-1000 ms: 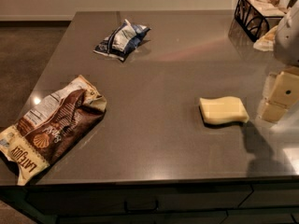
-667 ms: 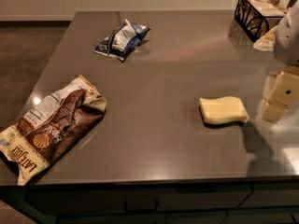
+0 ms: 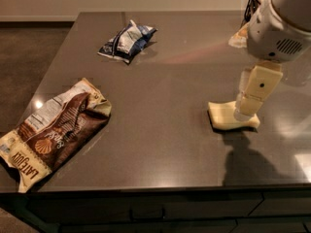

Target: Pick brown chip bag

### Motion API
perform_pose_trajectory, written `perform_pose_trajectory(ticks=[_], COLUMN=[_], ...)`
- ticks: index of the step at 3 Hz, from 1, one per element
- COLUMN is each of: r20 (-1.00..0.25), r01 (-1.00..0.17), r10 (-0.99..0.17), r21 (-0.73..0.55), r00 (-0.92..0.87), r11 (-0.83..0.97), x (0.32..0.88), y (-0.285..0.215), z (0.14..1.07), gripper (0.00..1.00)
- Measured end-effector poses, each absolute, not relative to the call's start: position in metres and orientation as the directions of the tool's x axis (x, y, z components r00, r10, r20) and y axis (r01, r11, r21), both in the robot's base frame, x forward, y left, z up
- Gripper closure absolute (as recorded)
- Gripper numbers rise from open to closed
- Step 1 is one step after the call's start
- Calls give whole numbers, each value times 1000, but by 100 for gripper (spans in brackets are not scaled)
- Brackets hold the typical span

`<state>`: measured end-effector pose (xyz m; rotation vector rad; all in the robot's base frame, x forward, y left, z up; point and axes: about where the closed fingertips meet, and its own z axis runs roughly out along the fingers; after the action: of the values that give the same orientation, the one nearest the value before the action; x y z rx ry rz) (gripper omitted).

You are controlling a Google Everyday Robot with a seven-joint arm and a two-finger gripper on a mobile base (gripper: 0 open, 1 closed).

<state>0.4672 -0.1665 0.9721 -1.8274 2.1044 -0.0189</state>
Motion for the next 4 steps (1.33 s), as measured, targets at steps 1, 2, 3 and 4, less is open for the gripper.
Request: perform_pose_trajectory(ticks=[1,2,3,4], r20=[-291,-333,-377,-370], r01=[-970,-973,-971,-962], r10=[-957,-938,-909,-895], r21=[-231,-231,-216,-202], r00=[-2,97,177,247], r11=[73,-19,-100,-182], x=[478,484,492,501], y=[-117,-63,-2,49], z=[973,973,961,932], gripper=[0,0,0,0])
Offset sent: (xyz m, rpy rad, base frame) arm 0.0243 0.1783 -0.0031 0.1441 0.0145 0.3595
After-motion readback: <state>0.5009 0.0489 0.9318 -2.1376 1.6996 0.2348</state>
